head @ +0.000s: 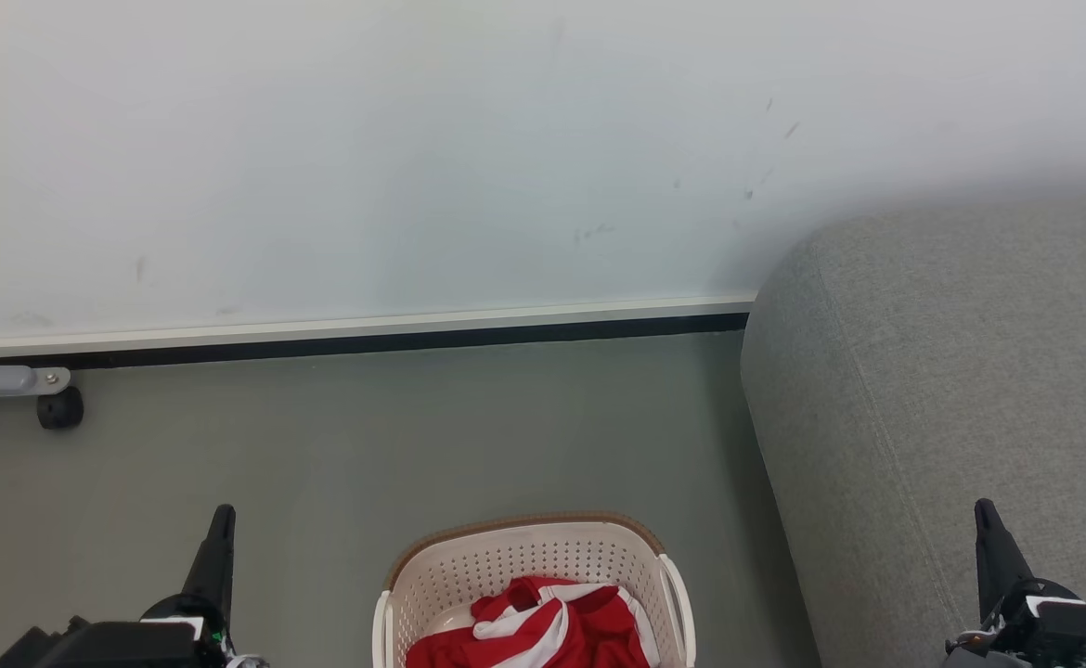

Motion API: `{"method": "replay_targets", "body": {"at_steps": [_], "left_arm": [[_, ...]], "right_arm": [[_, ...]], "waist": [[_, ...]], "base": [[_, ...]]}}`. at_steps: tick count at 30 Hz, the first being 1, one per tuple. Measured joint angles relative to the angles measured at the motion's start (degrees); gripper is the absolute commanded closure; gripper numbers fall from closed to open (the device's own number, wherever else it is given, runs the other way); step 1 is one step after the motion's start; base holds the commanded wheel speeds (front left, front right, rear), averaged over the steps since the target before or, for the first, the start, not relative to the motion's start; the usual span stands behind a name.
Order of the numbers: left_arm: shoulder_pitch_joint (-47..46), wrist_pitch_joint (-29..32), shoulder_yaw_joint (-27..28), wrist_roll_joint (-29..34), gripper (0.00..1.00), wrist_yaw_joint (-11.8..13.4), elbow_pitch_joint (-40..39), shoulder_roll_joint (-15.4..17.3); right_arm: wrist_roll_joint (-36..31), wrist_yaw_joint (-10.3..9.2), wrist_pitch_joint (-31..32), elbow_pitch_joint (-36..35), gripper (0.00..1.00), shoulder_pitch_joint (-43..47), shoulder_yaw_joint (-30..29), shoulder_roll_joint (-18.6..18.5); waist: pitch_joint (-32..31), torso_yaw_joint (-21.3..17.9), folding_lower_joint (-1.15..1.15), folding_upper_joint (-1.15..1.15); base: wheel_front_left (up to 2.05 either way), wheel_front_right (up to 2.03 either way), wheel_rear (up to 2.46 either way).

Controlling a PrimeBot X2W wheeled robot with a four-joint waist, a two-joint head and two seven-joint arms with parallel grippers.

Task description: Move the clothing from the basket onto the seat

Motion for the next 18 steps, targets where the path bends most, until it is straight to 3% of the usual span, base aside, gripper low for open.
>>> {"method": "replay_targets", "body": {"at_steps": [3,4,5,6,7,18], "left_arm": [[0.0,0.0,0.0,0.0,1.00,0.0,0.0,0.0],[0.0,0.0,0.0,0.0,0.00,0.0,0.0,0.0],[0.1,0.0,0.0,0.0,1.00,0.0,0.2,0.0],[0.4,0.0,-0.1,0.0,1.00,0.0,0.6,-0.1],[0.8,0.0,-0.1,0.0,0.00,0.0,1.3,-0.2],[2.8,-1.6,-2.3,0.4,0.00,0.1,2.3,-0.6]], "right_arm": [[0.0,0.00,0.0,0.0,1.00,0.0,0.0,0.0],[0.0,0.00,0.0,0.0,0.00,0.0,0.0,0.0],[0.0,-0.01,0.0,0.2,1.00,0.1,0.0,0.0],[0.0,-0.03,0.0,0.6,1.00,0.3,0.1,0.1],[0.0,-0.09,0.0,1.3,0.00,0.7,0.2,0.3],[-0.2,-0.11,-1.6,2.3,0.00,2.6,2.1,0.9]], "waist": [[0.0,0.0,0.00,0.00],[0.0,0.0,0.00,0.00],[0.0,0.0,0.00,0.00],[0.0,0.0,0.00,0.00],[0.0,0.0,0.00,0.00],[0.0,0.0,0.00,0.00]], "base": [[0.00,0.00,0.00],[0.00,0.00,0.00],[0.00,0.00,0.00],[0.00,0.00,0.00],[0.00,0.00,0.00],[0.00,0.00,0.00]]}}
